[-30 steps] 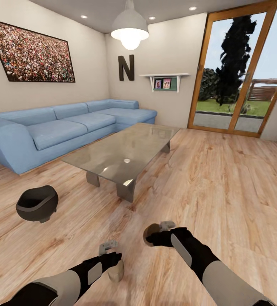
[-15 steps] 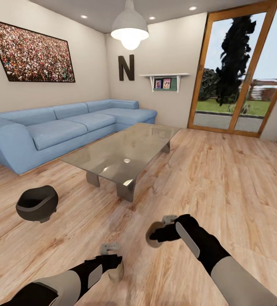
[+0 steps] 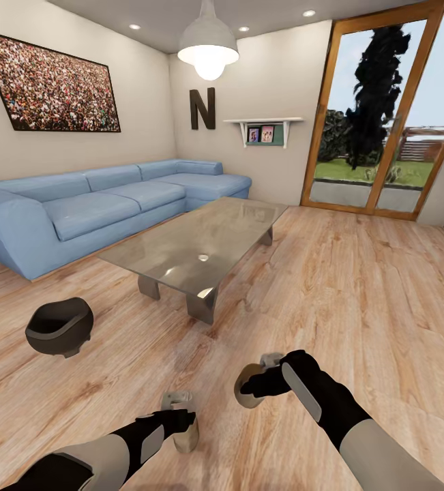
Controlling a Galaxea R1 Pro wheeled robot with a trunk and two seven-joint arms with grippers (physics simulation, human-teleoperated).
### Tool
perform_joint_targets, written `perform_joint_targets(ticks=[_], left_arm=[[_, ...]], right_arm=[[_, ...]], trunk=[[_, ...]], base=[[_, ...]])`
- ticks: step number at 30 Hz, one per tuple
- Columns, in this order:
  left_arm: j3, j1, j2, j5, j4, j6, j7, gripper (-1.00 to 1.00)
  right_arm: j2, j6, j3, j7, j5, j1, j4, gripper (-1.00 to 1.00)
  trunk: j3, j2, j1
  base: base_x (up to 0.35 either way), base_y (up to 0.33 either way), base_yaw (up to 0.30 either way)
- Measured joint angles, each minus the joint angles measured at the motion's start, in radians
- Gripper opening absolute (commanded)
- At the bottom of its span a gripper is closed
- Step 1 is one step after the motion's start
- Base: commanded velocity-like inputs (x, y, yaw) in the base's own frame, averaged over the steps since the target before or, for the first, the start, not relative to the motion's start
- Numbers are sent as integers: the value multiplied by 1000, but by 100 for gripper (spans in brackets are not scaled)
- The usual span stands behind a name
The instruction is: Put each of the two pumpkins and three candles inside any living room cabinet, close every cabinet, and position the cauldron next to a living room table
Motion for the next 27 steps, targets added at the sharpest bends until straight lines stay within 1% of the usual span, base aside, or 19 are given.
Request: perform_joint_targets(ticks=[6, 14, 27], left_arm=[[-2, 0, -1, -1, 0, -1, -2, 100], [-2, 0, -1, -1, 0, -2, -2, 100], [-1, 0, 0, 1, 0, -2, -1, 100]], right_arm=[[0, -2, 3, 0, -1, 1, 0, -100], [0, -3, 2, 0, 0, 28, 0, -100], [0, -5, 1, 0, 0, 33, 0, -100]], trunk=[[0, 0, 0], [0, 0, 0], [-50, -3, 6]], base=[[0, 0, 0], [0, 0, 0], [0, 0, 0]])
